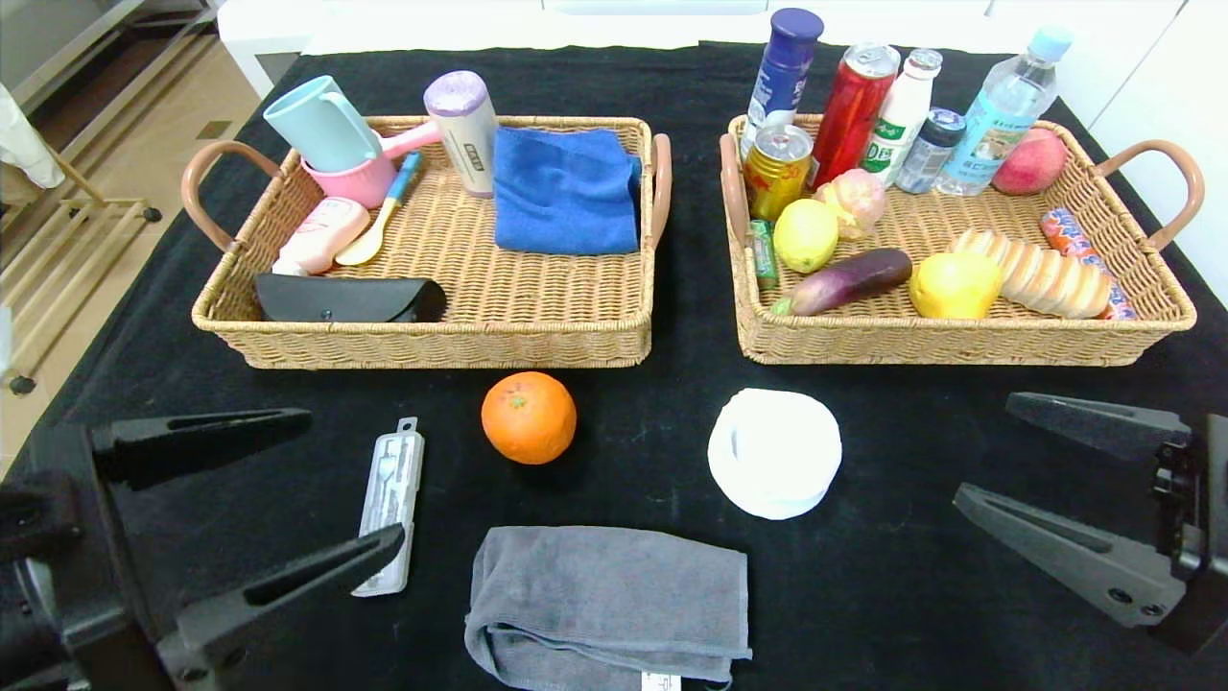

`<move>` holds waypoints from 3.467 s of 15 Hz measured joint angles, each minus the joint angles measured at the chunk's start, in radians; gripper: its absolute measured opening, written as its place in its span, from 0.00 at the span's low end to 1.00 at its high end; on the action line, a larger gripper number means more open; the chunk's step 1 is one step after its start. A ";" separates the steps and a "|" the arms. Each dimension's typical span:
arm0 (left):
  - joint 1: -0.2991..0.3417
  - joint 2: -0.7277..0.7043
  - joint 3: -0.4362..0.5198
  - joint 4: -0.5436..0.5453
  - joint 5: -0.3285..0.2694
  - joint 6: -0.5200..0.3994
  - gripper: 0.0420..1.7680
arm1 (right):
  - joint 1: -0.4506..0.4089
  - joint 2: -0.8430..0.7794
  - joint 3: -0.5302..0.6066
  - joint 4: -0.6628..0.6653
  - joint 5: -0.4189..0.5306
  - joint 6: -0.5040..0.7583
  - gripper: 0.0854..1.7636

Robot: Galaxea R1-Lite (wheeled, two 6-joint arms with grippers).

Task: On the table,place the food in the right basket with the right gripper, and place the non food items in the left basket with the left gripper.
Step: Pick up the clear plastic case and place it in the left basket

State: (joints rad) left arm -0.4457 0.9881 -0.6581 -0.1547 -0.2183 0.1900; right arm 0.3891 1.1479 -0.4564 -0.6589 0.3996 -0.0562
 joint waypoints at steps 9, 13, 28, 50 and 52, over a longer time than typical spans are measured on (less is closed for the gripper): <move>0.011 0.069 -0.152 0.279 0.206 -0.007 0.97 | -0.034 0.006 0.000 -0.002 0.025 0.002 0.96; 0.011 0.141 -0.216 0.375 0.318 -0.113 0.97 | -0.050 0.004 -0.006 -0.001 0.025 0.001 0.96; 0.017 0.504 -0.394 0.507 0.519 -0.374 0.97 | -0.083 -0.001 -0.019 -0.002 0.024 0.000 0.96; 0.033 0.559 -0.387 0.500 0.508 -0.419 0.34 | -0.095 0.009 -0.017 0.001 0.024 0.000 0.97; 0.032 0.561 -0.387 0.498 0.508 -0.419 0.34 | -0.095 0.009 -0.017 0.000 0.024 0.000 0.97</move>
State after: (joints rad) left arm -0.4140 1.5496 -1.0453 0.3434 0.2896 -0.2294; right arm 0.2943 1.1570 -0.4738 -0.6589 0.4238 -0.0562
